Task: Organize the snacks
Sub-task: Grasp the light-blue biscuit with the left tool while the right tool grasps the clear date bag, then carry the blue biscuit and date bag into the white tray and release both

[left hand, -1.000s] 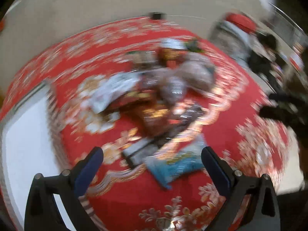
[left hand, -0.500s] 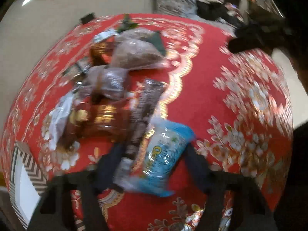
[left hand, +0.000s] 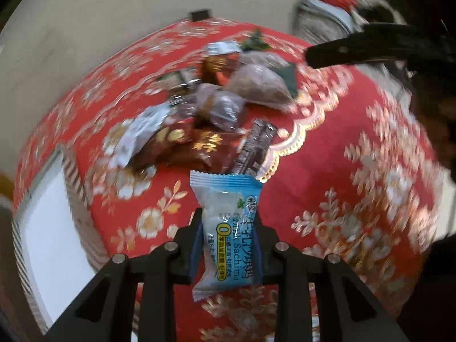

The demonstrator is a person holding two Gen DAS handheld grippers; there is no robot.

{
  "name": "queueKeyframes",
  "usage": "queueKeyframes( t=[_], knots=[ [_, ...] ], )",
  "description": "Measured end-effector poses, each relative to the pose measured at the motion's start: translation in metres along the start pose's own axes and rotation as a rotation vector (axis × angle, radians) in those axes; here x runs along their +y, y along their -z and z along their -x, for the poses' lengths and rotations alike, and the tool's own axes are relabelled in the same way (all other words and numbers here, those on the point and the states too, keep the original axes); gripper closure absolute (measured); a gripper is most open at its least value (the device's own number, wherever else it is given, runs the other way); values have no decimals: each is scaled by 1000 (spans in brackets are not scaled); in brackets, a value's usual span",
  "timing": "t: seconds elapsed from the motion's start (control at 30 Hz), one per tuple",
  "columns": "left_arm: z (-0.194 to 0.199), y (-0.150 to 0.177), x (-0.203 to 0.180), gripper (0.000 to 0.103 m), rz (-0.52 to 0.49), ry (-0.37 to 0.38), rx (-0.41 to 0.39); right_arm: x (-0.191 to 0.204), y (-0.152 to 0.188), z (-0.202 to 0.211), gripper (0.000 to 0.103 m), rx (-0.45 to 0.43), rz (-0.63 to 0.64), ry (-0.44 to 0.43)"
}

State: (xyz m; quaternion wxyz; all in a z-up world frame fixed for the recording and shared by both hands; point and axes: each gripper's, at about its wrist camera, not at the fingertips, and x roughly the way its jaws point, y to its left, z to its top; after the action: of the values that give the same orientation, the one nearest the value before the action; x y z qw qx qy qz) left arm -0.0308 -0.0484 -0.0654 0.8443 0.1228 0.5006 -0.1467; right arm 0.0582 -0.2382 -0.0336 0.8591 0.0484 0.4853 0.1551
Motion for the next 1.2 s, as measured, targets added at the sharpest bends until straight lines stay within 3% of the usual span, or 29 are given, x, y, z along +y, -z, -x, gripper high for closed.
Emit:
queueKeyframes(
  t=[0.13,0.3,0.53,0.63,0.67,0.7,0.93,1.2],
  knots=[
    [7,7,5,71,113,67,-1,4,-30,-28,1,18,-54,-92],
    [3,12,3,71,135,88,23,8,-38,-70,28,164,-178,-65],
    [7,12,5,71,146,82,3,29,-55,-96,40,184,-89,-15],
    [6,11,7,71,152,83,5,35,-56,-97,54,176,-18,23],
    [6,11,8,71,160,85,5,34,-55,-95,64,169,-7,14],
    [5,11,10,71,172,92,7,32,-54,-95,67,175,-8,-20],
    [0,14,25,71,285,159,10,9,-38,-65,71,143,-90,-131],
    [-12,16,33,71,392,250,34,9,3,-33,71,160,-92,-158]
  ],
)
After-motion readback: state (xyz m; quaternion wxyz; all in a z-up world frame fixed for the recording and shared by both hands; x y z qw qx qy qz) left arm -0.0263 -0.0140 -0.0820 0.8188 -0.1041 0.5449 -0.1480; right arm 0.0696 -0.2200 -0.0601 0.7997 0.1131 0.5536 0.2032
